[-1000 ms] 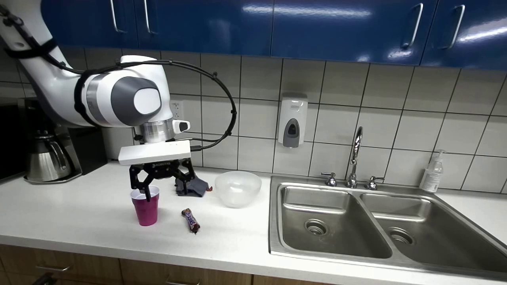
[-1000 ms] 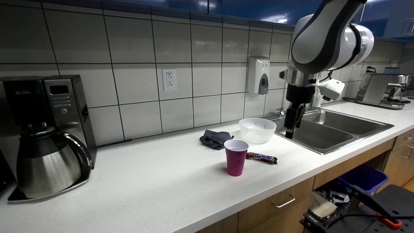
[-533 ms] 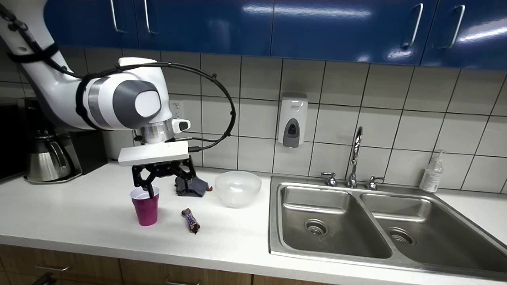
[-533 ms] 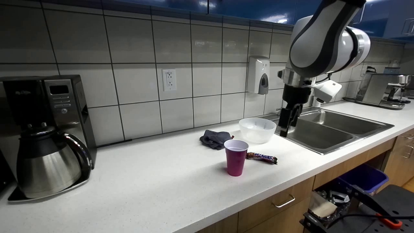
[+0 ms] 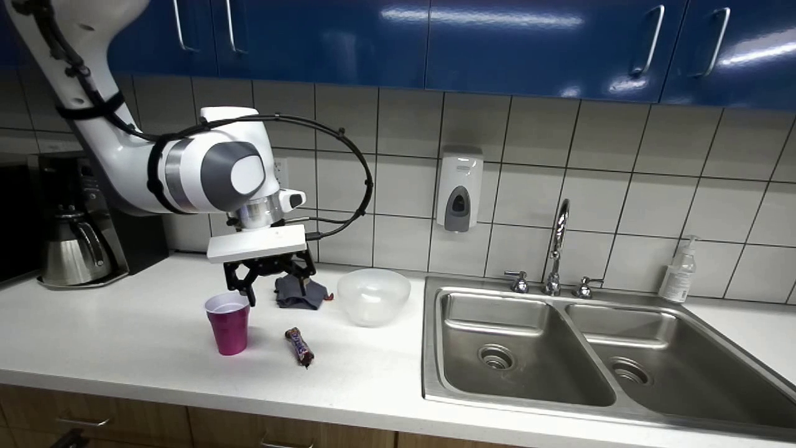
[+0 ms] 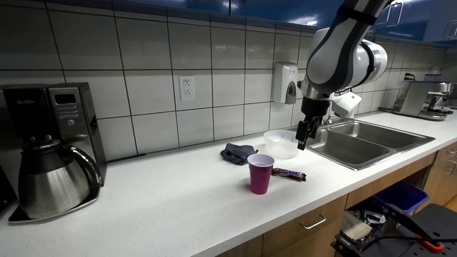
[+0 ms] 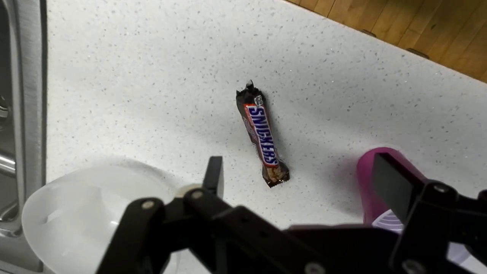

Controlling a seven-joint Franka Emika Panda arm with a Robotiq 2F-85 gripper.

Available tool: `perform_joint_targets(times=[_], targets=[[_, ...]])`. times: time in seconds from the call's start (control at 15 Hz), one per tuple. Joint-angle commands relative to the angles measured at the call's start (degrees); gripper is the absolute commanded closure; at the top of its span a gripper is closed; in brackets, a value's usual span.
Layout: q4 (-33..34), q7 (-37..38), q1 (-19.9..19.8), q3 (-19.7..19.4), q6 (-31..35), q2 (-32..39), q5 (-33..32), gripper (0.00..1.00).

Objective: Place the snickers bar in the bowl

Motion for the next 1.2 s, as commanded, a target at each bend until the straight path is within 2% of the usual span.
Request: perform_joint_targets(times=[0.0, 0.53, 1.13], targets=[[4.6, -7.9, -2.7, 3.6, -3.4, 4.1, 4.5, 0.00], [13.2, -11.6, -5.9, 4.3, -7.2, 12.3, 0.6, 0.00], [20.5, -14.7, -6.1, 6.8, -12.8, 19.9, -2.0, 0.00]])
